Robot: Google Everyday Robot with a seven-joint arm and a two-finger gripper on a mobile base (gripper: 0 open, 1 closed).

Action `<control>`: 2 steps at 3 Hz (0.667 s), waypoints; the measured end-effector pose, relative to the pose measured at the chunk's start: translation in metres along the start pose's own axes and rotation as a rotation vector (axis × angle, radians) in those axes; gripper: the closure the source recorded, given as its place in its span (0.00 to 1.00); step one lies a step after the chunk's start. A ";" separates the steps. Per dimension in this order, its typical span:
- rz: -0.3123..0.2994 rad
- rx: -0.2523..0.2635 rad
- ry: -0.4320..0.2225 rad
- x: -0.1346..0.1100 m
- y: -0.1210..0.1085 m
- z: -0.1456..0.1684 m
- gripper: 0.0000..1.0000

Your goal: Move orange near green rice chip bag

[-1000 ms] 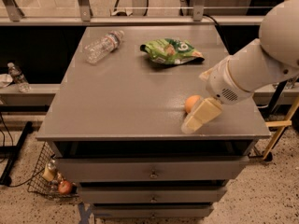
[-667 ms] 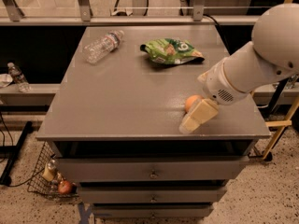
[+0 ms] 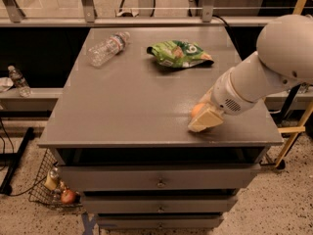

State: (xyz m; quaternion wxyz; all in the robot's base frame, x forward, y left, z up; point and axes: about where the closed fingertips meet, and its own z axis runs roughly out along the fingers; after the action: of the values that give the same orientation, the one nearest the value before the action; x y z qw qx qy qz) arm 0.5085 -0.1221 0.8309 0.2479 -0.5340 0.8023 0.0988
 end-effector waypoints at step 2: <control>0.055 0.090 -0.082 0.018 -0.036 -0.035 0.88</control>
Offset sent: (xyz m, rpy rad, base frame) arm 0.0341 -0.0942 0.0687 0.1393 -0.1989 -0.1709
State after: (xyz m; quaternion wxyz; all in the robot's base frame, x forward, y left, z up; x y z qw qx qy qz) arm 0.5257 -0.1667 0.8557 0.3015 -0.4955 0.8094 0.0914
